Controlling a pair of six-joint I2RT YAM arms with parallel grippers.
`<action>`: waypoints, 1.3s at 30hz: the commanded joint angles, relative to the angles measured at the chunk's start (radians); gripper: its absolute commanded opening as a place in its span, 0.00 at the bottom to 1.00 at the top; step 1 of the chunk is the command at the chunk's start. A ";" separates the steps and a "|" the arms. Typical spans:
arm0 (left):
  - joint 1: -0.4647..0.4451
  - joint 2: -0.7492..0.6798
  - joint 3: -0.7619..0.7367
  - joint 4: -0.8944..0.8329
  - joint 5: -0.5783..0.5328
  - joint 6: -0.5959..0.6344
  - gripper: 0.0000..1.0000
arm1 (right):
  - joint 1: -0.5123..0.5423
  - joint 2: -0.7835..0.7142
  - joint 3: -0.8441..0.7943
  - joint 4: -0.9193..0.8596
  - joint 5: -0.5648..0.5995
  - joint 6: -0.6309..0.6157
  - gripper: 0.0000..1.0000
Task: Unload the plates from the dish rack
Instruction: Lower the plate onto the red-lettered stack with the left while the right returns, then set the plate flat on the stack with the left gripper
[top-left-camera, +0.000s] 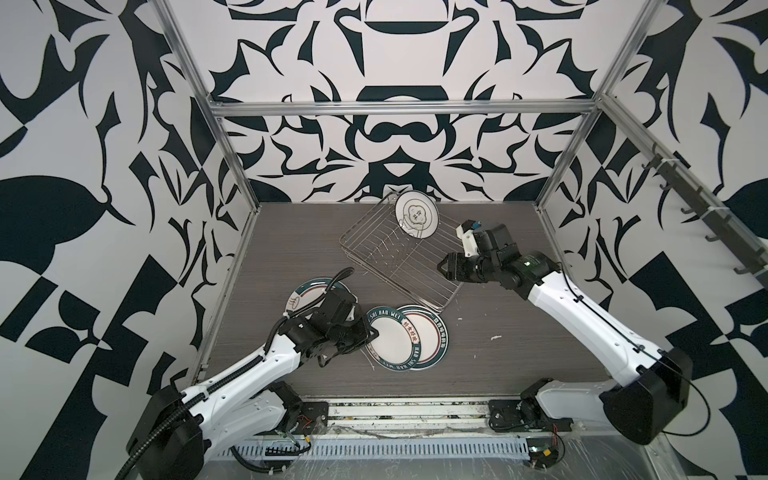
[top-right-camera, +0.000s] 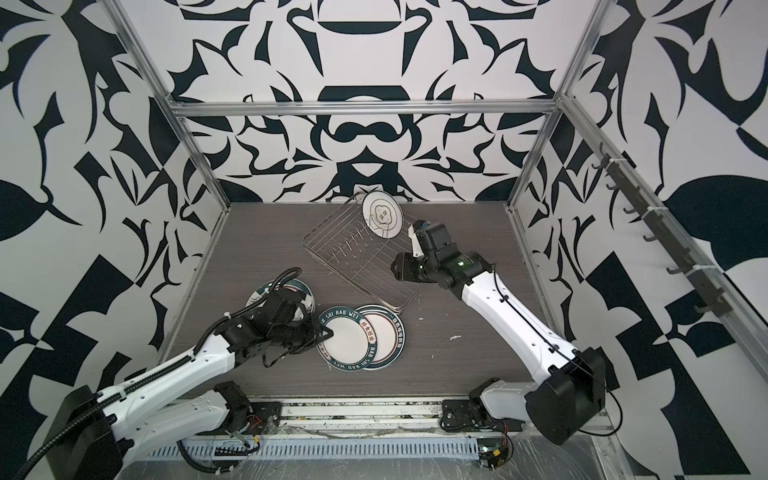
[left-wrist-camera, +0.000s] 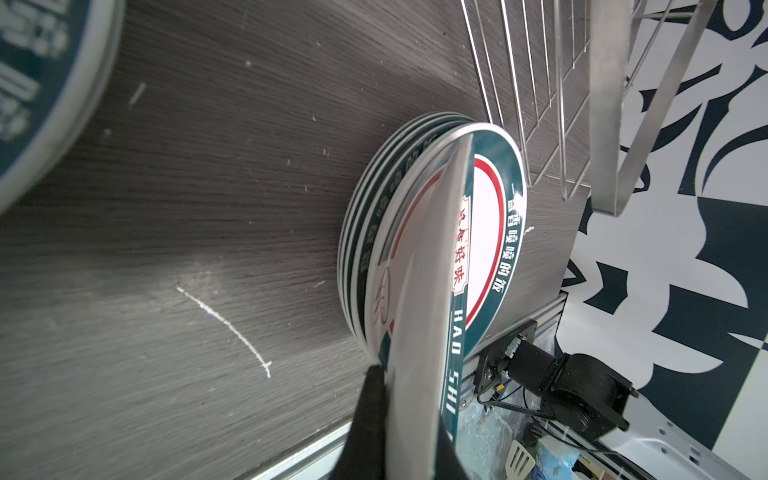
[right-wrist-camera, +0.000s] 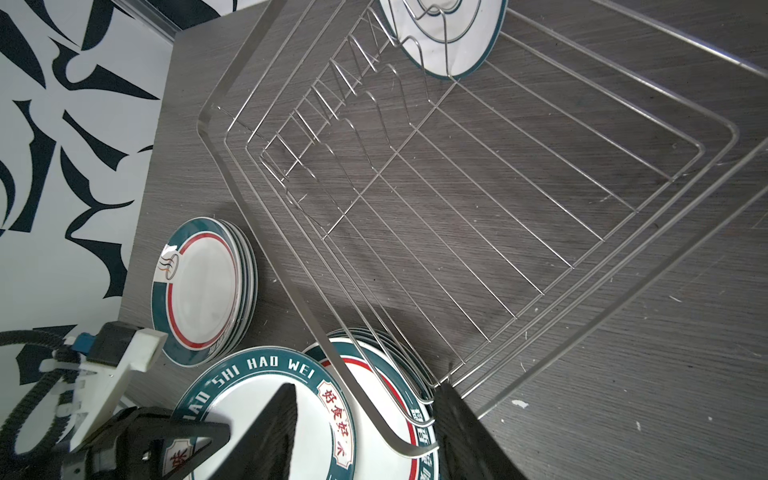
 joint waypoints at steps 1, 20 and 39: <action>-0.008 0.018 0.035 0.030 -0.010 -0.009 0.08 | -0.001 -0.012 0.010 0.006 0.010 -0.016 0.57; -0.046 0.200 0.166 -0.059 -0.065 0.000 0.45 | -0.005 -0.031 -0.026 0.018 -0.004 -0.038 0.58; -0.100 0.408 0.358 -0.236 -0.153 0.028 0.53 | -0.019 -0.063 -0.055 0.027 -0.019 -0.059 0.58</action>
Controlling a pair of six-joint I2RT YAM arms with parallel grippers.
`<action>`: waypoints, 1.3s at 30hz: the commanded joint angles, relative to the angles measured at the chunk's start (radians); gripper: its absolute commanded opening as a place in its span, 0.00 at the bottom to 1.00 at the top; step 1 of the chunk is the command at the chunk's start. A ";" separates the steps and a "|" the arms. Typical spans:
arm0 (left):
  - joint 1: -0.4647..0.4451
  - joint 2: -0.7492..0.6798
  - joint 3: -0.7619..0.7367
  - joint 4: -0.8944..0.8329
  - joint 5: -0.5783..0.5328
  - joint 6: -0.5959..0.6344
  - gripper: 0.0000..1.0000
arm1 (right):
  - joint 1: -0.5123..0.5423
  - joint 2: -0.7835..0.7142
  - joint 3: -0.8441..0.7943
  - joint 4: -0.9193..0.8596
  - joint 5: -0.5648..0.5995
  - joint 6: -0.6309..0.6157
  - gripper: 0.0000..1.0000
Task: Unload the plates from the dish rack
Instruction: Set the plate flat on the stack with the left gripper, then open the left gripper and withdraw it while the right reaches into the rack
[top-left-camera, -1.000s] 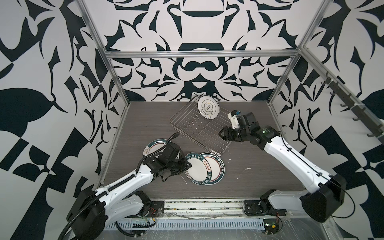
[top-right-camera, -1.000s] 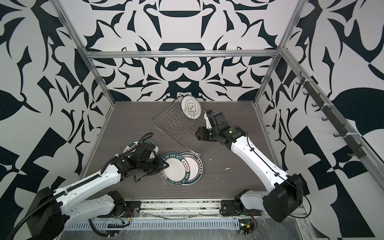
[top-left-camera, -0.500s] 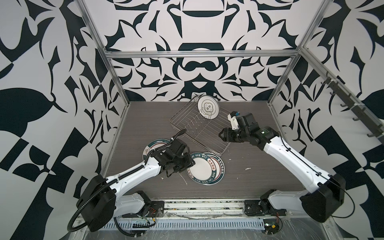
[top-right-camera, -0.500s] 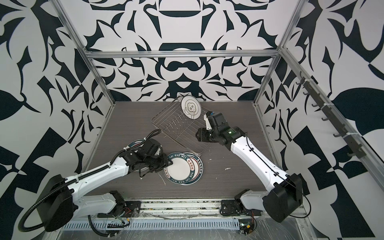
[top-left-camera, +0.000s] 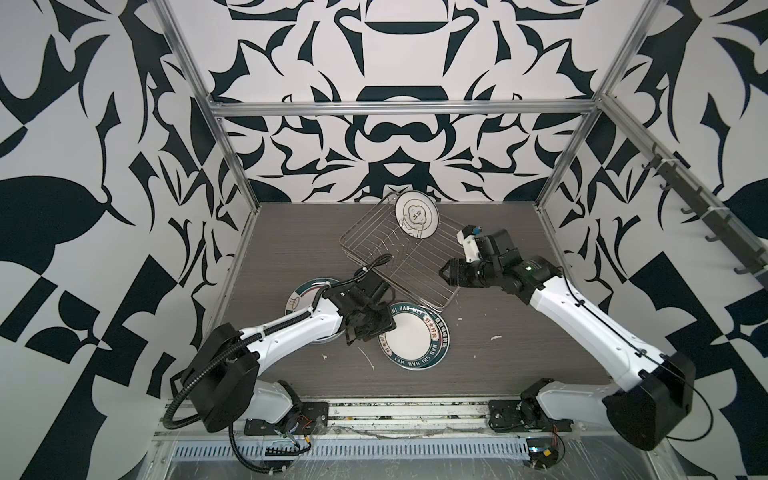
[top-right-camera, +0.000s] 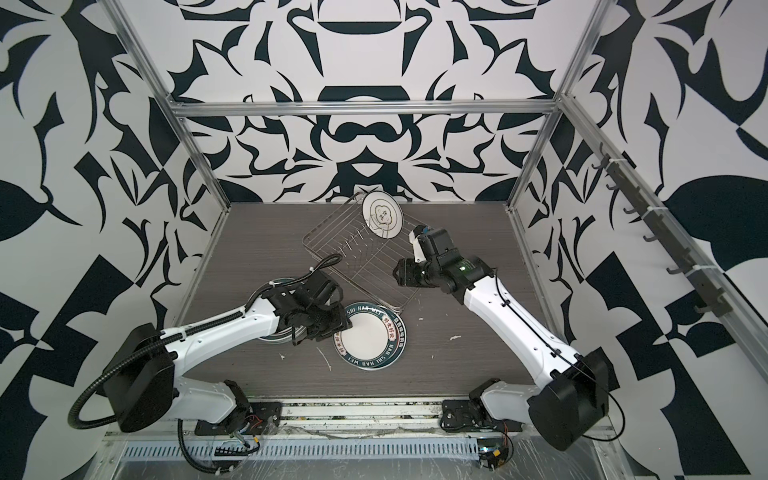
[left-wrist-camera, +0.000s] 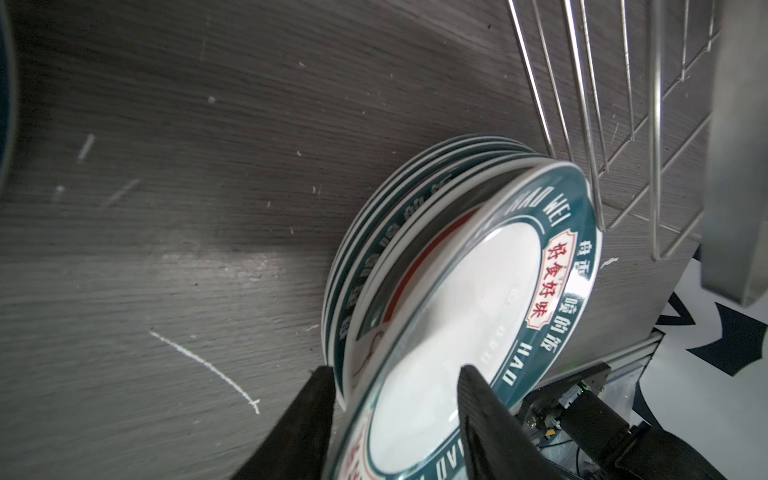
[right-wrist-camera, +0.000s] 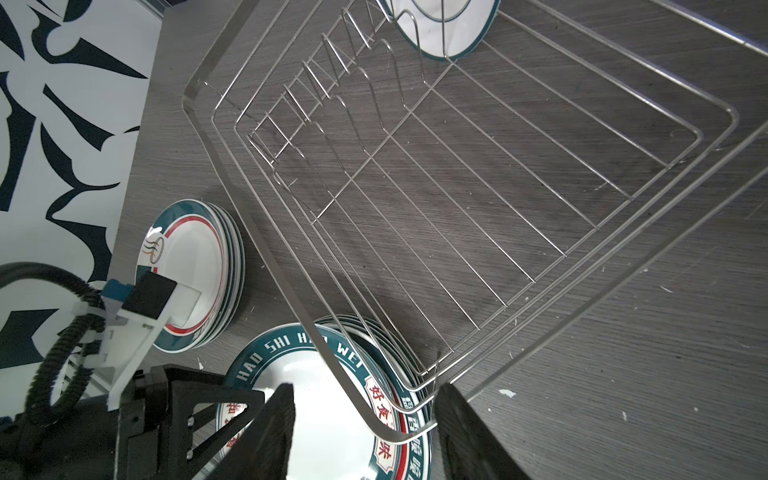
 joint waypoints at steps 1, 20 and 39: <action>-0.008 0.012 0.035 -0.068 -0.036 0.005 0.53 | -0.004 -0.031 -0.001 0.025 -0.012 -0.021 0.58; -0.036 0.038 0.140 -0.203 -0.150 0.022 0.57 | -0.010 0.035 0.054 -0.014 -0.002 -0.074 0.60; -0.029 0.023 0.177 -0.276 -0.277 0.050 0.63 | -0.121 0.539 0.487 0.063 0.193 -0.283 0.59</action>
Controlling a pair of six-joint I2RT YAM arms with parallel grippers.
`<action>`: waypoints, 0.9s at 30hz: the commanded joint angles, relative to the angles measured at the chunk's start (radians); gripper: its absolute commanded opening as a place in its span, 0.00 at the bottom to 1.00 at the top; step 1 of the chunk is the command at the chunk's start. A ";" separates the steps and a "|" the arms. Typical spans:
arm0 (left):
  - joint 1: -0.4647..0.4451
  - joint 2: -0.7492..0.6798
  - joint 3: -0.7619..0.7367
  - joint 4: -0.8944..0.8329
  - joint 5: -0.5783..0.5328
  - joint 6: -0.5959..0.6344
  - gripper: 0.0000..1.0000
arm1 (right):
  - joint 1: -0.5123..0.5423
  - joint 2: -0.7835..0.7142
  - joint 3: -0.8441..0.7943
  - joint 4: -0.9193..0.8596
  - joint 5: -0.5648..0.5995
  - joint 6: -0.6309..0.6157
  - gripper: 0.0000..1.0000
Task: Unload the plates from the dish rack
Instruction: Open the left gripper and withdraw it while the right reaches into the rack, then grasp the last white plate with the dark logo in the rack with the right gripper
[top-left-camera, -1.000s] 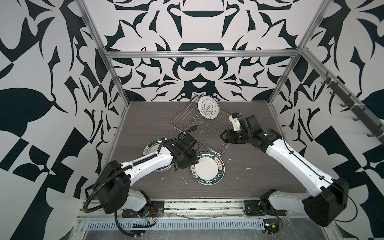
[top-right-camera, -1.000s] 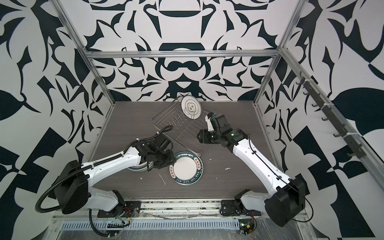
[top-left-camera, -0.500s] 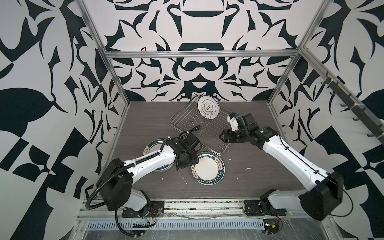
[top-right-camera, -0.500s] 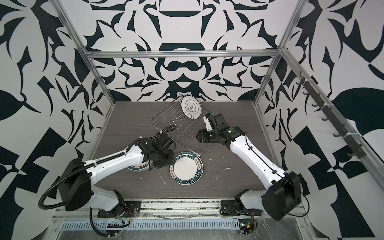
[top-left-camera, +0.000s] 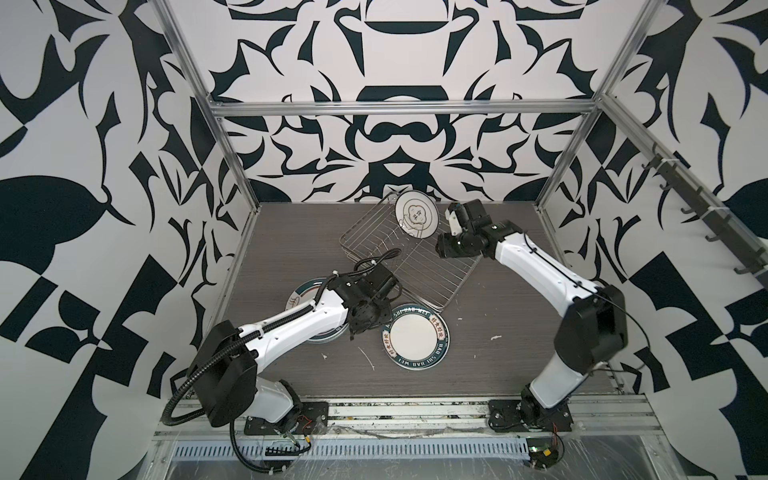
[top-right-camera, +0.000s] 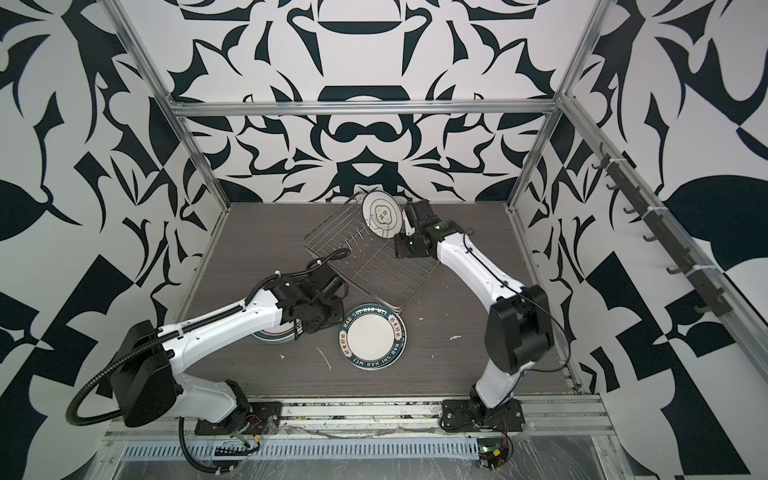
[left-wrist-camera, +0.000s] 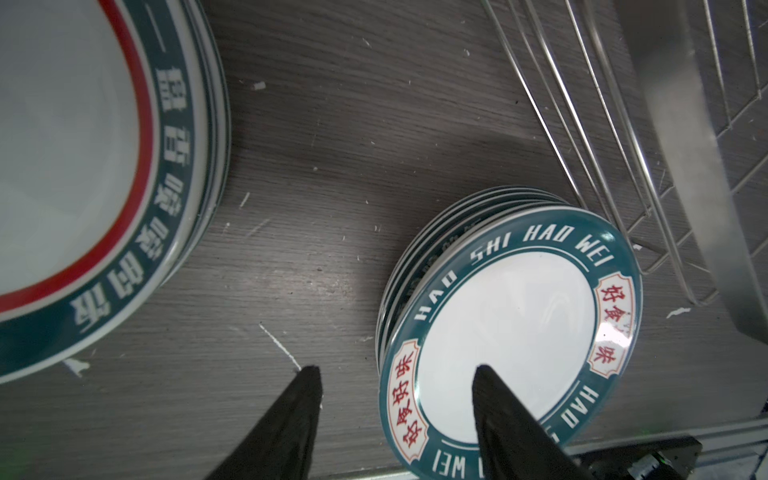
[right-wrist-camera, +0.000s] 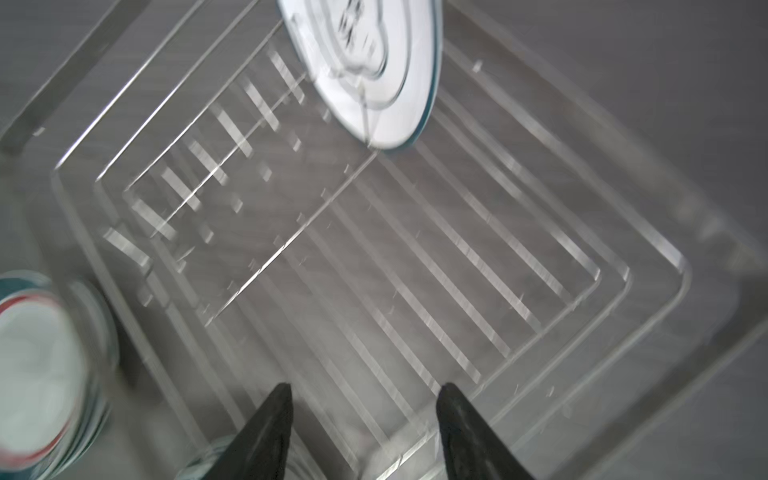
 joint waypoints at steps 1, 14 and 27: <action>0.009 -0.005 0.032 -0.055 -0.043 0.025 0.64 | -0.033 0.089 0.142 0.073 0.032 -0.104 0.58; 0.136 0.013 0.065 0.036 -0.061 0.126 0.67 | -0.115 0.427 0.532 0.067 -0.135 -0.246 0.57; 0.217 0.116 0.110 0.187 -0.002 0.201 0.72 | -0.125 0.544 0.693 0.061 -0.265 -0.264 0.52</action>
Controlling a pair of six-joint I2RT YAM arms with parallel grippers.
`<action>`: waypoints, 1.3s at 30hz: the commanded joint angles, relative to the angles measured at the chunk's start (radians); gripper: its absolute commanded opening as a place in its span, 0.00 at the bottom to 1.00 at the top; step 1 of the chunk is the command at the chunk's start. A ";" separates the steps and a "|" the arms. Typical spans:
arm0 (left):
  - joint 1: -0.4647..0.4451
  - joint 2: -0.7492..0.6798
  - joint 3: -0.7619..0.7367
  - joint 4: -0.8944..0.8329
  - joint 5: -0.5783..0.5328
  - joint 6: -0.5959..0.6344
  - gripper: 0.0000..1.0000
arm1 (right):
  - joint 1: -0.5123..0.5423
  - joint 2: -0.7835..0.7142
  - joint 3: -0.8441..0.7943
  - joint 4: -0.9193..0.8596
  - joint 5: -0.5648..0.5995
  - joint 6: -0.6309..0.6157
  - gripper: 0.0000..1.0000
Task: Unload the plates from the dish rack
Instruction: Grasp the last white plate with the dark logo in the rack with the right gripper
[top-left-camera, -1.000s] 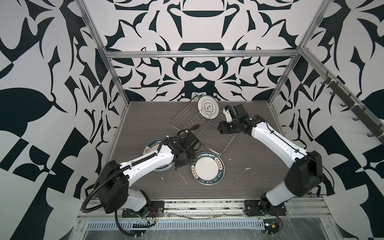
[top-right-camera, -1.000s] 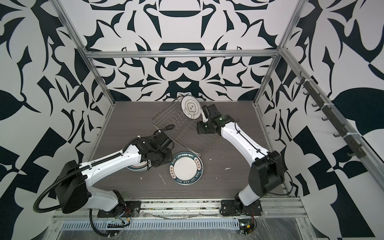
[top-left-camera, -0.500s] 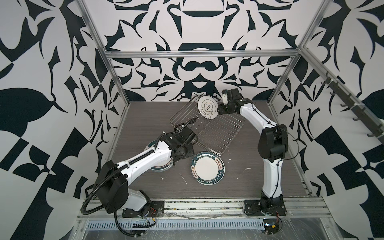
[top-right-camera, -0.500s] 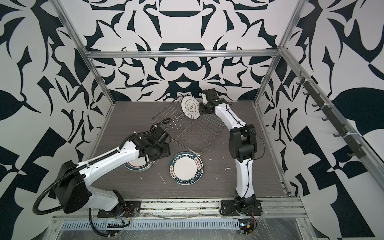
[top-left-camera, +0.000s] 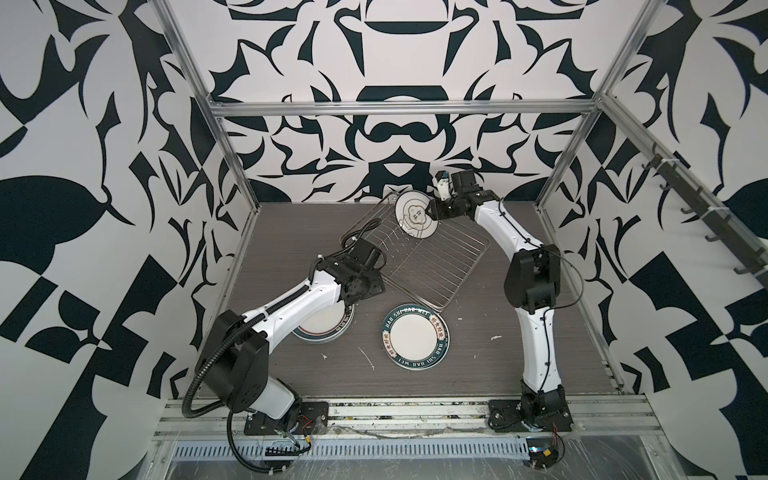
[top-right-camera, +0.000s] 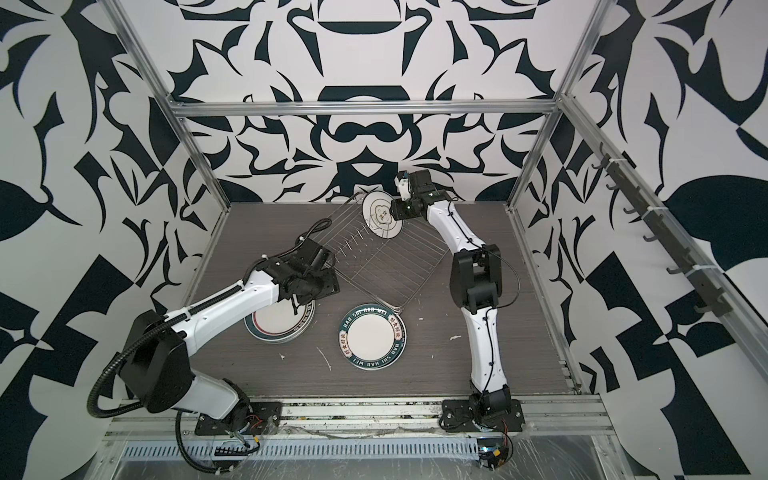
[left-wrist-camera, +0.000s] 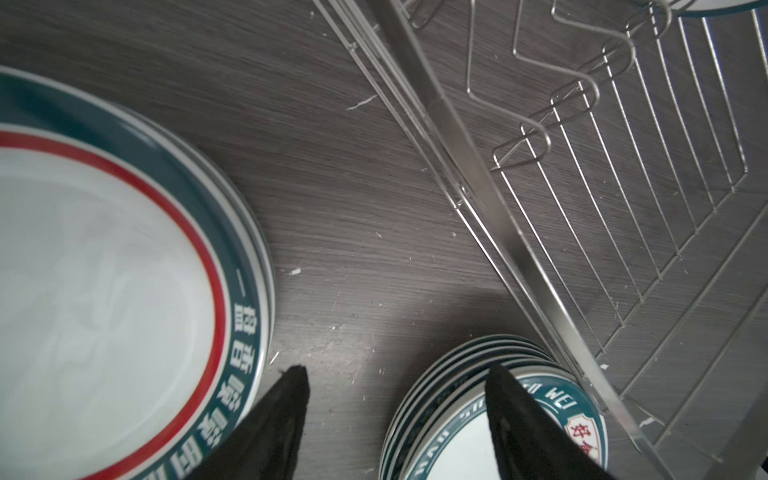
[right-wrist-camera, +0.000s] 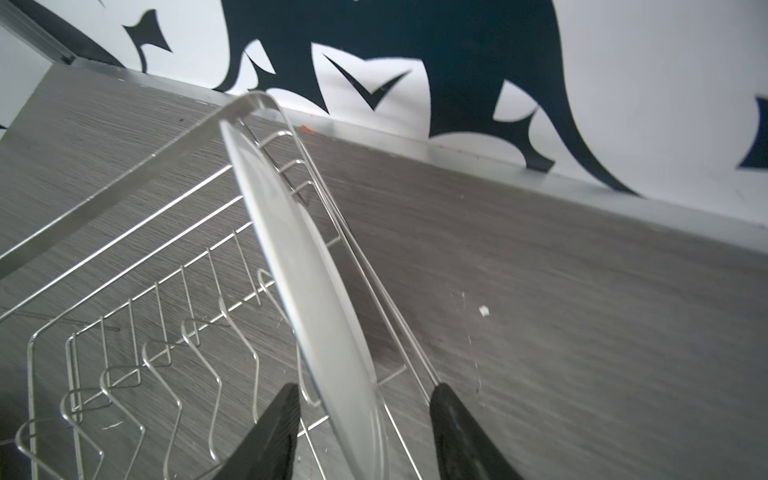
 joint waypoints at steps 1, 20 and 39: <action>0.007 0.040 0.039 0.044 0.024 0.035 0.72 | -0.003 0.001 0.058 -0.004 -0.043 -0.017 0.50; 0.018 0.207 0.148 0.107 0.098 0.077 0.70 | -0.019 0.045 0.094 0.005 -0.103 -0.032 0.24; 0.017 0.319 0.214 0.163 0.162 0.061 0.68 | -0.028 0.098 0.196 -0.014 -0.105 -0.090 0.04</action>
